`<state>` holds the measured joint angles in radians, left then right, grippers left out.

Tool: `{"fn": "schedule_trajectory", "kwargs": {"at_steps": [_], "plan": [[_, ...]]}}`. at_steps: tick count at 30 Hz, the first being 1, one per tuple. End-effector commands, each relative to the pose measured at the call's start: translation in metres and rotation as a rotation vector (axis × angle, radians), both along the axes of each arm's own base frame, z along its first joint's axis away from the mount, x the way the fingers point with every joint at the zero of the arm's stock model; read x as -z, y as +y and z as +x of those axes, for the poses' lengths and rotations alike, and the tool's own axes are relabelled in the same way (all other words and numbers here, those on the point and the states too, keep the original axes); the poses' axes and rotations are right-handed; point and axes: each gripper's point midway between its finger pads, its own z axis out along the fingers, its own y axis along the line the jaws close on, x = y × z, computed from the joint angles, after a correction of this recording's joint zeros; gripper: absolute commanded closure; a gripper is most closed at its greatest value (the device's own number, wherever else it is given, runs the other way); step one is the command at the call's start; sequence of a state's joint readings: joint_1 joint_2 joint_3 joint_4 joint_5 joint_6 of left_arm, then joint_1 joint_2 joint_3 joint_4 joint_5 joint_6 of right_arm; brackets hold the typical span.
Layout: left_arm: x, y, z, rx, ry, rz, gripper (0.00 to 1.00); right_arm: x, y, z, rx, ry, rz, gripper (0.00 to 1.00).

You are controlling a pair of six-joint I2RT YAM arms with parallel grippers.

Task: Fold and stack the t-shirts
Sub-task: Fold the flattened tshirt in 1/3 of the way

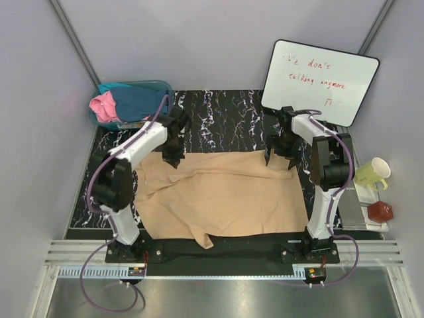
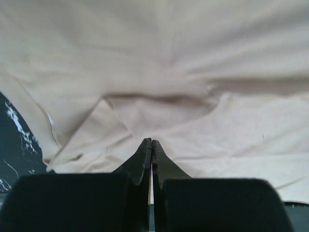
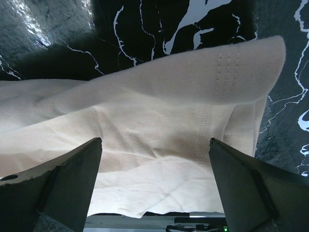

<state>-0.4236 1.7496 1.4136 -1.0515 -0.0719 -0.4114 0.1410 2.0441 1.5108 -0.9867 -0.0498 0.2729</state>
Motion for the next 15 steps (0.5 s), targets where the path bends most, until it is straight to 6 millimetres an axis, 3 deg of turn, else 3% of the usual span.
{"fn": "schedule_trajectory", "kwargs": {"at_steps": [1, 5, 8, 15], "plan": [[0.03, -0.001, 0.028, 0.03, 0.059, 0.056, 1.0, -0.01, 0.002, 0.005, -0.004, -0.039, 0.021, 0.0], [0.04, -0.004, 0.043, 0.031, 0.07, 0.064, 1.0, -0.011, 0.0, 0.004, -0.011, -0.044, 0.012, 0.0], [0.048, 0.005, 0.043, 0.007, 0.098, 0.088, 1.0, -0.011, -0.002, 0.003, -0.009, -0.043, 0.006, 0.0], [0.064, 0.023, 0.02, 0.013, 0.177, 0.109, 1.0, -0.009, -0.001, 0.005, -0.012, -0.042, 0.006, 0.0]]}}
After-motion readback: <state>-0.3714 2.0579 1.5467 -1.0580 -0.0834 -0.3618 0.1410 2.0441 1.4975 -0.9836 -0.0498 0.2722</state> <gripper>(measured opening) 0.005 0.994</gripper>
